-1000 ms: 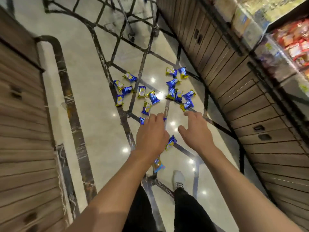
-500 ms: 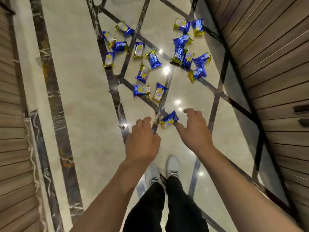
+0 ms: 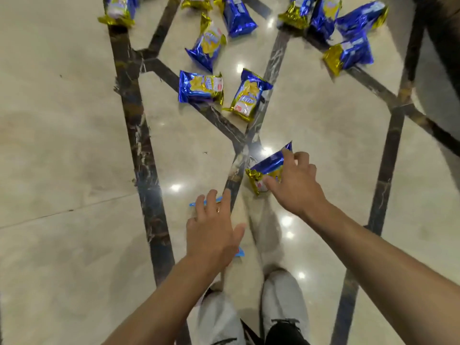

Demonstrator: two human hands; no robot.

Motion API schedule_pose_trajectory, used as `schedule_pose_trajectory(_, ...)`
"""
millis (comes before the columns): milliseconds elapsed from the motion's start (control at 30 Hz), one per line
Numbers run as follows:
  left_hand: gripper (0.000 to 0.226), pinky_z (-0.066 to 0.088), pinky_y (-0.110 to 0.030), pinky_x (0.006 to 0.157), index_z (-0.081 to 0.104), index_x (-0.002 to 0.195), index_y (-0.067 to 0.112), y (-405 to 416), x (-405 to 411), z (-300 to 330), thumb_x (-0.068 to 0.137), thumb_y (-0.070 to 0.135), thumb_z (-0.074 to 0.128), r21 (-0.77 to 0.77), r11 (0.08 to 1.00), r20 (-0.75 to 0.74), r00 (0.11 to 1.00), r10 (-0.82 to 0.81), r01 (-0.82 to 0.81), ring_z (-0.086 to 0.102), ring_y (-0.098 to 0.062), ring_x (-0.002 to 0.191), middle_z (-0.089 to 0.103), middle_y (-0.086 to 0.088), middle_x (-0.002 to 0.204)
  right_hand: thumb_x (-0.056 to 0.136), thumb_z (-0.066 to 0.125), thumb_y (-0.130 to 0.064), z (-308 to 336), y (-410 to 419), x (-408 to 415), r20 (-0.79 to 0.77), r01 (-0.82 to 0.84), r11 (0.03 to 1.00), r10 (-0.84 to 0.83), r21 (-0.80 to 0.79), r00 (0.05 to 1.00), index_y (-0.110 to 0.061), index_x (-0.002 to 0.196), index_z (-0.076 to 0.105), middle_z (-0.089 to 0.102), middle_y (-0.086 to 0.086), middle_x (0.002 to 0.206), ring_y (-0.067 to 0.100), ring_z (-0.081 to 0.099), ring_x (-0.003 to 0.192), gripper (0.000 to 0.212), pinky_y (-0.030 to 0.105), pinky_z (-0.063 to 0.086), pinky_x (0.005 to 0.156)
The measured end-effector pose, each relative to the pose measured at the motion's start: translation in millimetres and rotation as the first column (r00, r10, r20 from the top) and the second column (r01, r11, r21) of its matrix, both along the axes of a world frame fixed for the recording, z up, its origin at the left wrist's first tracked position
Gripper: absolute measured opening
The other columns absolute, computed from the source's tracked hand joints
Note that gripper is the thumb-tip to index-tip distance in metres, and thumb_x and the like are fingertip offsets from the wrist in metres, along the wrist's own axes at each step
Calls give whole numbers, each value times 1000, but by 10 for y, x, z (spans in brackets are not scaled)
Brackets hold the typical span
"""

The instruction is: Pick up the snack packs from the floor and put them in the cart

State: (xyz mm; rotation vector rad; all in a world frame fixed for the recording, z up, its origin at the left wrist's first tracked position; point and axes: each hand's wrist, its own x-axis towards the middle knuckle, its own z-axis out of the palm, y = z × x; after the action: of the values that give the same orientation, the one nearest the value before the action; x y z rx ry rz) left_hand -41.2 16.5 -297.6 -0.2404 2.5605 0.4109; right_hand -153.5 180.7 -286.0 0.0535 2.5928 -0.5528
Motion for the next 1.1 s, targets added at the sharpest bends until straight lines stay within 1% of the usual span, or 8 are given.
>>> schedule_pose_trajectory(67,81,39,-49,105,5,155,30,27,29,-287,92,61,45,-3,999,27,999,-35,35,5,-32,147,6,-1,159,91,57,-46,-245,-31,-56,-4,-8,1000,8,28,1000,-16,148,26,19,13,147,38,26,129,72,47,43,93)
schedule_pose_trajectory(167,79,42,-48,102,11,154,36,7,78,-595,90,61,49,-38,997,49,997,-61,63,5,-34,147,7,-2,159,89,59,-42,-499,-64,-91,-61,-81,993,86,80,994,-14,140,38,16,13,150,37,24,130,61,45,47,91)
schedule_pose_trajectory(333,61,42,-51,102,28,146,40,-183,-59,-770,91,42,54,-2,999,-1,999,-35,35,6,-32,144,8,0,155,86,63,-42,-678,-145,-175,-154,-158,980,176,120,972,-15,128,52,21,11,150,33,25,132,51,44,51,88)
schedule_pose_trajectory(500,56,42,-51,102,33,145,36,-376,-504,-757,95,34,56,-26,1000,-112,994,-6,3,5,-30,145,9,0,155,89,54,-51,-708,-269,-175,-165,-329,927,358,179,919,-19,122,56,30,11,147,31,30,130,45,46,53,86)
schedule_pose_trajectory(700,62,38,-53,106,28,149,40,-313,-967,-751,96,28,57,33,998,-153,987,-44,49,-7,-29,149,-1,5,162,85,46,-50,-766,-273,-110,-108,-512,849,525,127,844,-28,130,52,27,6,153,33,21,138,50,55,44,100)
schedule_pose_trajectory(867,84,29,-53,113,-4,153,44,-286,-814,-768,94,48,55,24,999,-173,984,51,-47,-12,-36,149,-15,7,162,87,52,-60,-719,-195,-125,-87,-352,917,373,189,924,-39,152,18,7,6,160,38,12,142,77,52,49,98)
schedule_pose_trajectory(1000,91,41,-50,106,-4,152,44,-293,-607,-834,88,54,60,61,987,-146,977,154,-147,10,-34,143,-19,7,160,86,57,-58,-796,-300,-46,-13,-192,980,193,51,981,-37,153,17,-8,2,159,41,22,137,81,47,47,97)
schedule_pose_trajectory(1100,94,46,-46,103,4,154,41,-209,-643,-858,84,46,66,152,963,-140,959,246,-225,21,-28,140,-16,9,160,81,65,-46,-933,-424,-15,-3,-120,993,120,4,993,-33,151,20,-6,3,159,43,24,139,84,46,48,96)
